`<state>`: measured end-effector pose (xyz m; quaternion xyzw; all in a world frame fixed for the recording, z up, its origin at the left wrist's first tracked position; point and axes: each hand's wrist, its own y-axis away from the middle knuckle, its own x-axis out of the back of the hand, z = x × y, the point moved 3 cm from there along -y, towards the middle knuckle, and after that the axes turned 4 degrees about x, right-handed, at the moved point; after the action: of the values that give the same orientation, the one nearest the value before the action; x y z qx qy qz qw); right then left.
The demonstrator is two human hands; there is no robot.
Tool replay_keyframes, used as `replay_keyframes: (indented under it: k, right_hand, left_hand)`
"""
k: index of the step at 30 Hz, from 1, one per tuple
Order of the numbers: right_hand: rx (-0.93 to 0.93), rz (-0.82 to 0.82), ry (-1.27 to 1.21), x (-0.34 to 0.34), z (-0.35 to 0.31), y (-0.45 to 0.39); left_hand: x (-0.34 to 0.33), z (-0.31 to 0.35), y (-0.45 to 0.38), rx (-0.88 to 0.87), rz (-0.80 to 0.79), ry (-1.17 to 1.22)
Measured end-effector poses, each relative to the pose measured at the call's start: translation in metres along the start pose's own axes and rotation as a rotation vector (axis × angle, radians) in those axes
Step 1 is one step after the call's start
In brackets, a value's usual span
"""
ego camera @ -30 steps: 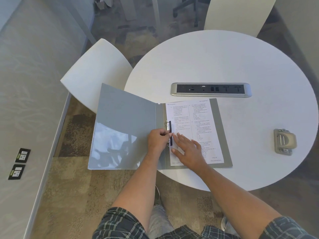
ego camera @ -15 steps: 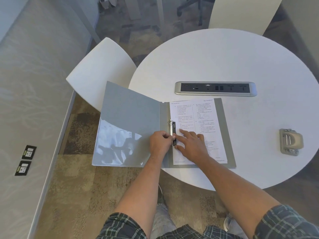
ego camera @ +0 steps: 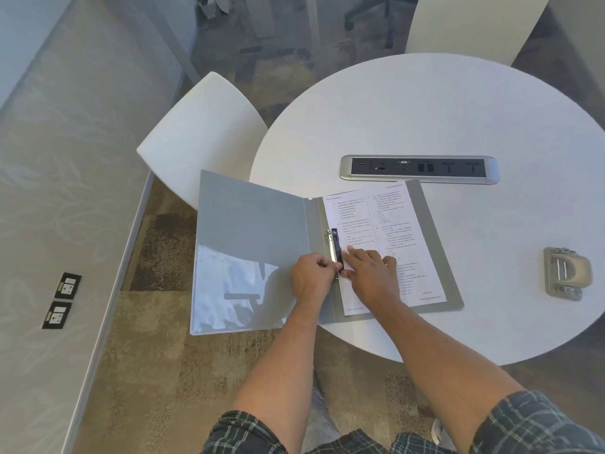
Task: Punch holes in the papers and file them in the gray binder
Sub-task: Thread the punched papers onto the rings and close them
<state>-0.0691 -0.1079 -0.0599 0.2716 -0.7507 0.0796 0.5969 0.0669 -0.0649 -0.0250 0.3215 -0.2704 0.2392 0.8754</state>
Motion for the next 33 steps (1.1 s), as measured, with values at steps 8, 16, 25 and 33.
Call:
replay_keyframes:
  k: [8, 16, 25, 33]
  right_hand:
    - [-0.014, -0.021, -0.003, -0.001, -0.001, -0.003]
    - [0.012, -0.102, -0.015, 0.002, -0.002, -0.001]
    - [0.073, -0.234, -0.099, 0.002, 0.011, 0.007]
    - [0.076, -0.267, -0.107, 0.000, 0.013, 0.009]
  left_hand:
    - [0.002, 0.006, 0.008, 0.026, 0.025, -0.013]
    - [0.009, 0.028, 0.022, -0.082, 0.003, -0.178]
    - [0.094, 0.065, 0.001, -0.298, 0.467, -0.656]
    - [0.156, 0.068, -0.006, 0.155, 0.442, -0.683]
